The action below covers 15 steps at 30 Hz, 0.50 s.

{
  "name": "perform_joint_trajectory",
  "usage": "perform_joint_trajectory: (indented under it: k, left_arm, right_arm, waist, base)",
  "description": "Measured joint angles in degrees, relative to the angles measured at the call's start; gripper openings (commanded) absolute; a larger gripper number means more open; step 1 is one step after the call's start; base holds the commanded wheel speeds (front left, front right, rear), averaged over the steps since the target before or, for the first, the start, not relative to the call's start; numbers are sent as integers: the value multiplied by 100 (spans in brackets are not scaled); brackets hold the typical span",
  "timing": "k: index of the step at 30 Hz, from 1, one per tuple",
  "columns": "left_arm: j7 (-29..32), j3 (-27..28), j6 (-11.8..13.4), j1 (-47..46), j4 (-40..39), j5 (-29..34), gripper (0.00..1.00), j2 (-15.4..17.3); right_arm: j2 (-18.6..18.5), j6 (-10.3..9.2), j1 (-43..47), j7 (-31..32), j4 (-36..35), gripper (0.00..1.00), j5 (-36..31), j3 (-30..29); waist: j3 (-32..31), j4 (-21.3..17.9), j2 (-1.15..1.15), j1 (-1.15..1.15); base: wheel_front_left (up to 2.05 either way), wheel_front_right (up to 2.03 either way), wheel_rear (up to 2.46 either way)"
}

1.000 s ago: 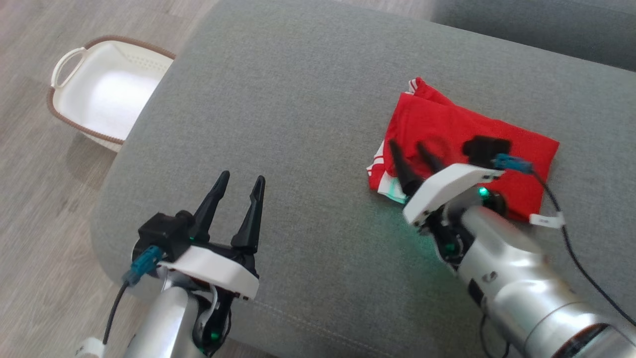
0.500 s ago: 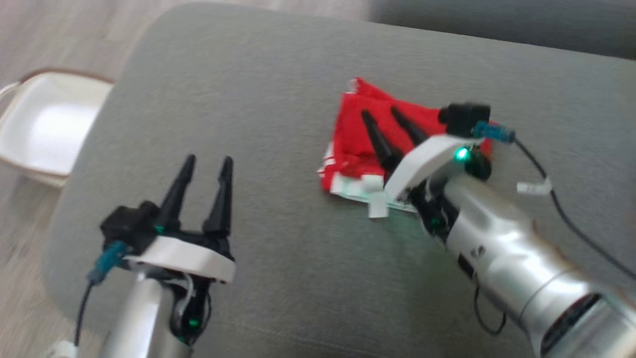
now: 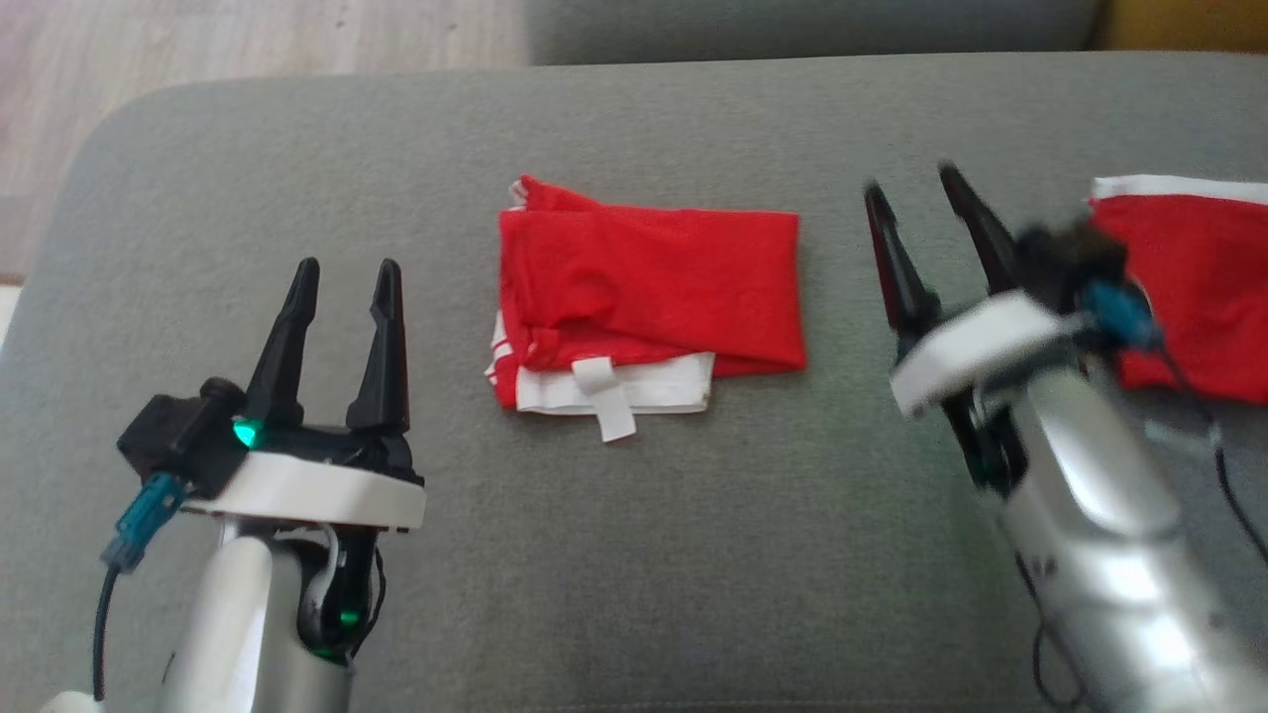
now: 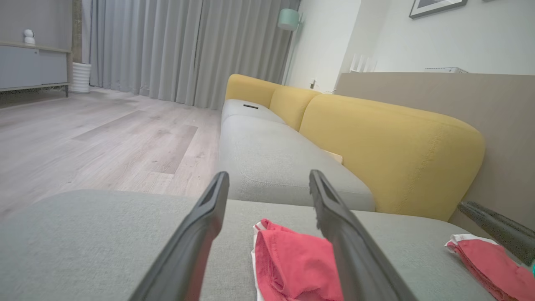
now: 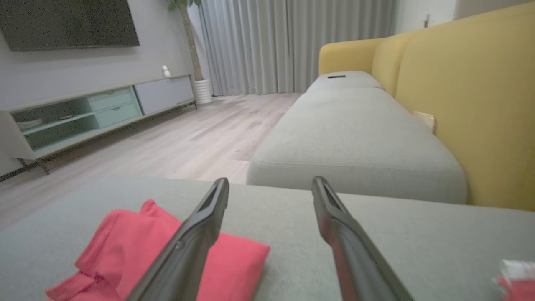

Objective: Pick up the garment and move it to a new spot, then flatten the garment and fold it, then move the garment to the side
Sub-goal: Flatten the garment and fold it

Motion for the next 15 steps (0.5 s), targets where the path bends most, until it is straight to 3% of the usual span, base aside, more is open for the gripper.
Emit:
perform_joint_trajectory:
  k: [8,15]
  left_arm:
    - [1,-2,0,34,-2,44,100,1]
    - [1,-13,0,348,24,105,100,2]
  right_arm:
    - [333,0,1392,0,-1423,100,-1351,-1206]
    - [424,0,2168,0,-2005,100,-1608,-1588]
  waist:
    - [-122,-222,0,0]
    - [-189,-229,0,0]
  base:
    - [0,0,0]
    - [0,0,0]
